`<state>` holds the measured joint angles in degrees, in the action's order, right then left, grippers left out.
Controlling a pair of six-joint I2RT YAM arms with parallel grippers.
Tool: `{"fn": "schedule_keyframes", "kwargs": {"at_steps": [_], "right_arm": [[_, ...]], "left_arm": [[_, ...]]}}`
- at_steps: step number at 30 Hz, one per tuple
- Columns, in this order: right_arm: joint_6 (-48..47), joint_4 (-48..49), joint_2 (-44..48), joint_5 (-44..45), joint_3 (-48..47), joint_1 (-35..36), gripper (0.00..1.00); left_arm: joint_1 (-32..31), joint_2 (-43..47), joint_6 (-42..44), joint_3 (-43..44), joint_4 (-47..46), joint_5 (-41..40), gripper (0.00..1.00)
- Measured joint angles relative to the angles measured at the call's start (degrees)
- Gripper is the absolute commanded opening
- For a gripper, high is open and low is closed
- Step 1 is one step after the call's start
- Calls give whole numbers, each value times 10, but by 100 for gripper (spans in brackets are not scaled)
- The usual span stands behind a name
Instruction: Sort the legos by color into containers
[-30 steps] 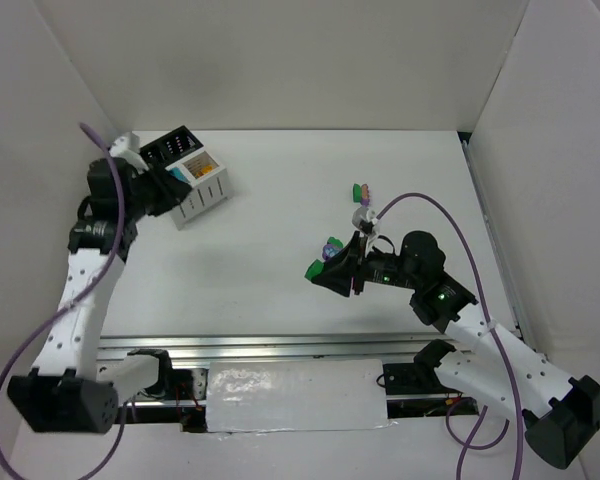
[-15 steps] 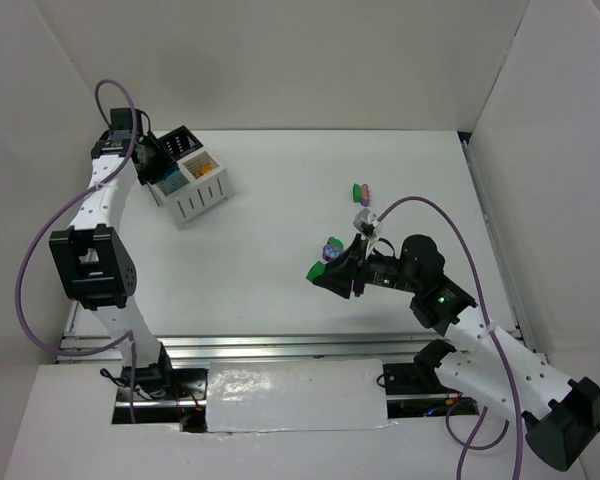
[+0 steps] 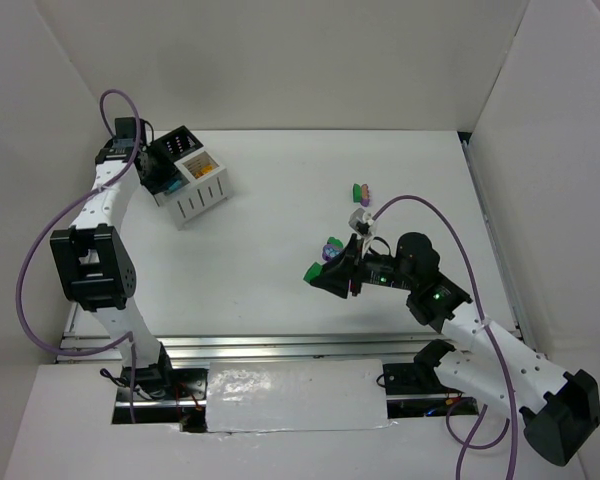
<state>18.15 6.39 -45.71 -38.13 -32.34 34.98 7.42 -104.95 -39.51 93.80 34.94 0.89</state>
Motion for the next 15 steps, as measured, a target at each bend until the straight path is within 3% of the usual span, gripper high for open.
{"fn": "schedule_keyframes", "kwargs": {"at_steps": [5,6,15], "right_arm": [[0,4,-7,-7,0,0,0],[0,4,-8,-9,0,0,0],[8,8,-16,-12,0,0,0]], "left_arm": [[0,0,-9,-1,-4,-2,74],[0,0,-10,-1,-3,-2,99],[-4,40,-8,-7,-4,-7,100]]}}
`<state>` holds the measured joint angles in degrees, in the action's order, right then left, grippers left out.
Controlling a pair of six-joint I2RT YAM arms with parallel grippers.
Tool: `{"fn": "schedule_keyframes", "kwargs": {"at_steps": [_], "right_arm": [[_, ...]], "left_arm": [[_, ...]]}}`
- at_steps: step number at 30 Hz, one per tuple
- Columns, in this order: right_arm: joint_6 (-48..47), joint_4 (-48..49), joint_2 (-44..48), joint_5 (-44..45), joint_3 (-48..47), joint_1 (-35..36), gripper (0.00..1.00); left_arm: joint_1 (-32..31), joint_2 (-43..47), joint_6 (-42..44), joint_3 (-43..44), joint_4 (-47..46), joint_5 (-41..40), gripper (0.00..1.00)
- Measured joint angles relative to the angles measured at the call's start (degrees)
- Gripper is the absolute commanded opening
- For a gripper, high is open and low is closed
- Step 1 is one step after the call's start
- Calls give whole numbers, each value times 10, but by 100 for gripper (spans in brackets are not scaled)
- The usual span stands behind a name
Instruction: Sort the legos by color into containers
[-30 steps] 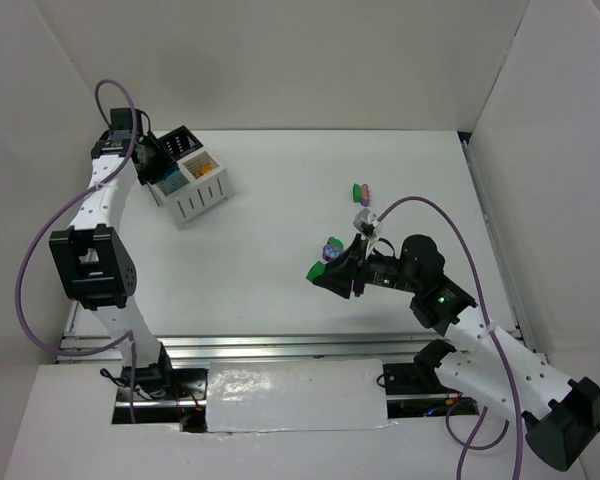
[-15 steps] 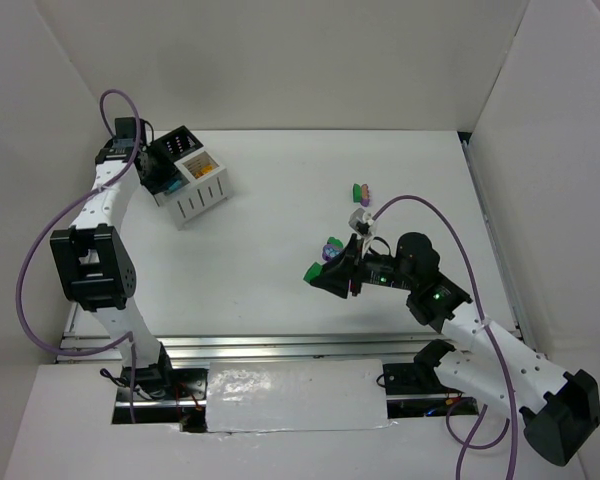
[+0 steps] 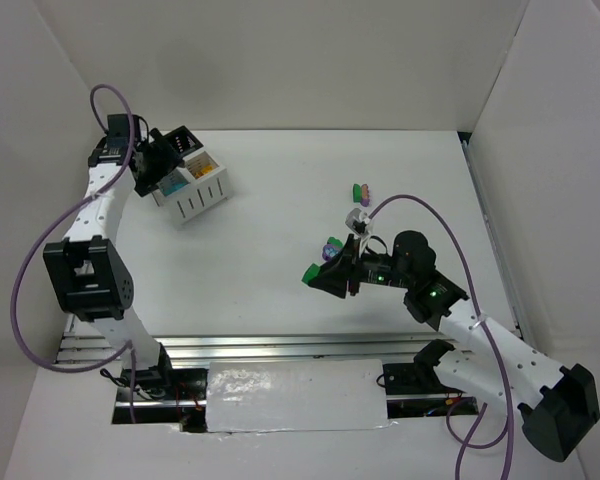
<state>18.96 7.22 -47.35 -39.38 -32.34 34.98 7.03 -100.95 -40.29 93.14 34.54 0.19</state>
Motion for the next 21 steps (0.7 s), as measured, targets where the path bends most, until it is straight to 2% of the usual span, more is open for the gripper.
{"fn": "schedule_keyframes", "kwargs": {"at_steps": [2,4,7,10,14,17,21], "right_arm": [[7,2,-8,0,0,0,0],[16,4,-14,-1,0,0,0],[37,7,-20,-7,0,0,0],[61,15,-26,-21,-8,0,0],[75,32,-26,-37,-17,3,0],[76,49,-26,-53,-18,5,0],[77,67,-26,-84,-19,7,0]], "left_arm": [[-8,36,11,-9,0,1,100],[-39,124,29,-51,-25,24,100],[-110,280,43,-151,-93,131,100],[-202,392,43,-247,-155,221,100],[-340,449,29,-318,-200,287,100],[-413,457,-5,-365,-226,287,100],[-494,440,-18,-378,-240,270,99]]}}
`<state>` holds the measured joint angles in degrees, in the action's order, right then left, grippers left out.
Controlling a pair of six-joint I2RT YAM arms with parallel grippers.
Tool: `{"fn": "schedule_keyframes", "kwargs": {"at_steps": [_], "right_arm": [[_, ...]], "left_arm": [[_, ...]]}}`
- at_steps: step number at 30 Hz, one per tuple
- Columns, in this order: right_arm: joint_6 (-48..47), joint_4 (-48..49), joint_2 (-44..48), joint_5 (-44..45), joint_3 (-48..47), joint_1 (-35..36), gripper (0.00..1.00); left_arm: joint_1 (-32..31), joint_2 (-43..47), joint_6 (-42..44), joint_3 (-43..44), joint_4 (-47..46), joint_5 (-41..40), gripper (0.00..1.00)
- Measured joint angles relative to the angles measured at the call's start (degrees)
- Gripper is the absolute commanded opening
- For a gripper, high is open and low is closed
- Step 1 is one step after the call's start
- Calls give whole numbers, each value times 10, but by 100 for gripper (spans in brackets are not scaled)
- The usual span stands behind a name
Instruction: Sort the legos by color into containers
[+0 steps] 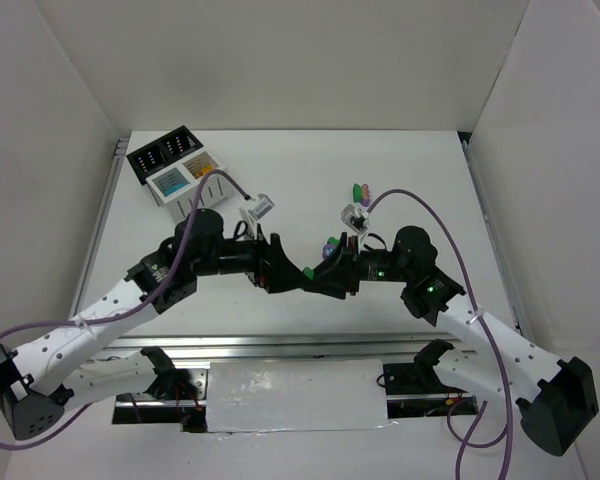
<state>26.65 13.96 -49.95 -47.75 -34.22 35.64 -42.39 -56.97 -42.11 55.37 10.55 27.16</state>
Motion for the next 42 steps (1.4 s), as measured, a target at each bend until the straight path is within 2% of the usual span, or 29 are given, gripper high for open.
{"fn": "schedule_keyframes", "kwargs": {"at_steps": [4,8,13,18,19,22,23,25,30,34,39,40,42], "right_arm": [[-3,1,0,-30,-9,2,0],[-11,-5,16,-47,-13,3,0],[-18,-10,30,-64,-15,4,0],[-14,-2,29,-87,-15,4,0],[-10,3,29,-93,-15,4,0],[-4,17,30,-107,-15,4,0],[-2,17,30,-110,-15,4,0],[0,18,29,-112,-15,4,0],[9,19,28,-117,-15,4,0],[10,17,28,-121,-19,4,0],[16,15,27,-131,-29,4,0],[18,15,25,-133,-31,4,0],[22,15,23,-139,-34,4,0]], "left_arm": [[-50,-25,1,0,-30,2,96],[-55,-32,0,-7,-70,18,83],[-57,-30,7,-7,-94,31,76],[-57,-16,17,-7,-98,43,52],[-57,-13,17,-7,-101,47,51],[-57,-12,23,-9,-113,59,56],[-57,-12,26,-12,-118,64,65],[-57,-12,28,-17,-128,80,76],[-57,-10,29,-29,-145,104,75],[-57,-9,29,-30,-150,114,64],[-57,-8,31,-30,-156,119,60],[-57,-7,31,-30,-157,119,54],[-56,-7,33,-30,-157,118,50]]}}
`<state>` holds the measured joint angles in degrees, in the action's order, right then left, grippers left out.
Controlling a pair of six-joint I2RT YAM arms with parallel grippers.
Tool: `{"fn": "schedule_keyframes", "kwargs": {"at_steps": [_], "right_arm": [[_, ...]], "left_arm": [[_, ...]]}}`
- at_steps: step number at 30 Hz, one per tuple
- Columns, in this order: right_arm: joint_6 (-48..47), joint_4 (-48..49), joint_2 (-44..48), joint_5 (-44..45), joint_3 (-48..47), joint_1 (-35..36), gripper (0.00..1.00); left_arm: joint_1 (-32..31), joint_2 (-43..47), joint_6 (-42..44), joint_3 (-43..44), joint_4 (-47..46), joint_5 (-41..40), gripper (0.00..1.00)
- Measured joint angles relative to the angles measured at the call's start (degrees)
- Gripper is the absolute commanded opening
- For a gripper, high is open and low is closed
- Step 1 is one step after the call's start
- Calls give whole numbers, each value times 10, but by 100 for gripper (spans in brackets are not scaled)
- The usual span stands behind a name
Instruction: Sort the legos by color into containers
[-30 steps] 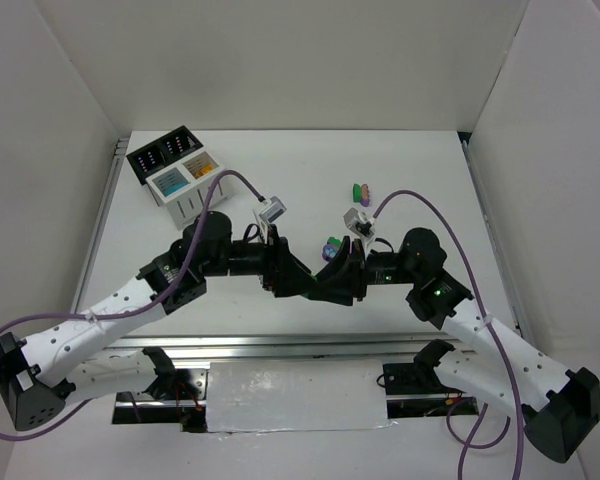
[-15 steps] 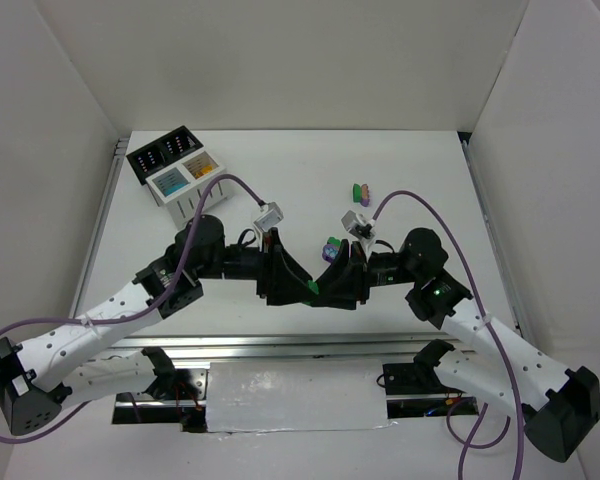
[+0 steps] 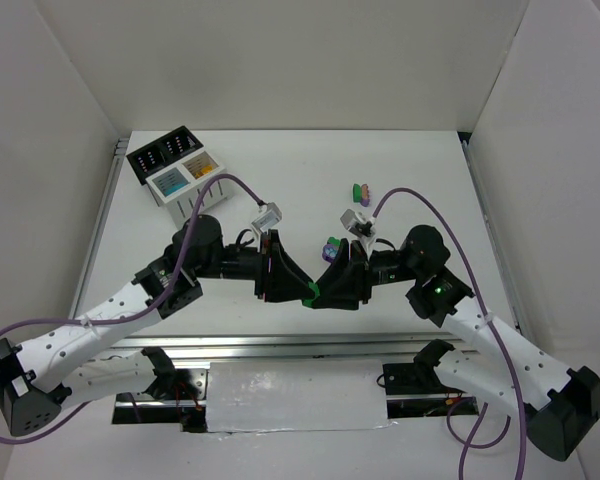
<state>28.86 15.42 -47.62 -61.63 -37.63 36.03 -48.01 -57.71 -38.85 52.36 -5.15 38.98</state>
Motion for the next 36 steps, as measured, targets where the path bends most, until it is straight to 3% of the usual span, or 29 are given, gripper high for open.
{"fn": "schedule_keyframes", "kwargs": {"at_steps": [2,6,9,10,13,14,16,17,18,19,20,31,36], "right_arm": [[2,0,-1,-2,-2,0,0],[3,-1,-3,-3,-3,0,0],[3,-4,-5,-3,-3,0,0],[3,-6,-5,-3,-3,0,0],[3,-7,-5,-2,-3,0,0],[3,-7,-5,-1,-3,0,0],[3,-9,-5,0,-3,0,9],[3,-9,-5,0,-3,0,18],[3,-9,-5,2,-3,0,56],[5,-9,-5,4,-3,0,73],[7,-9,-5,12,-3,0,99],[-16,-24,4,79,-3,0,100],[-45,-74,10,138,-1,0,100]], "left_arm": [[1,0,1,0,0,1,47],[1,-1,1,0,0,1,54],[1,-3,5,0,2,1,39],[1,-3,10,0,1,1,23],[1,-3,11,0,2,0,0],[1,-3,12,0,2,0,0],[2,-3,12,0,4,-2,0],[1,-3,12,0,5,-3,0],[2,-3,13,0,5,-4,0],[1,-3,14,0,5,-7,0],[1,-3,14,0,6,-13,0],[7,-9,50,54,96,-80,0],[85,-15,76,140,187,-166,0]]}}
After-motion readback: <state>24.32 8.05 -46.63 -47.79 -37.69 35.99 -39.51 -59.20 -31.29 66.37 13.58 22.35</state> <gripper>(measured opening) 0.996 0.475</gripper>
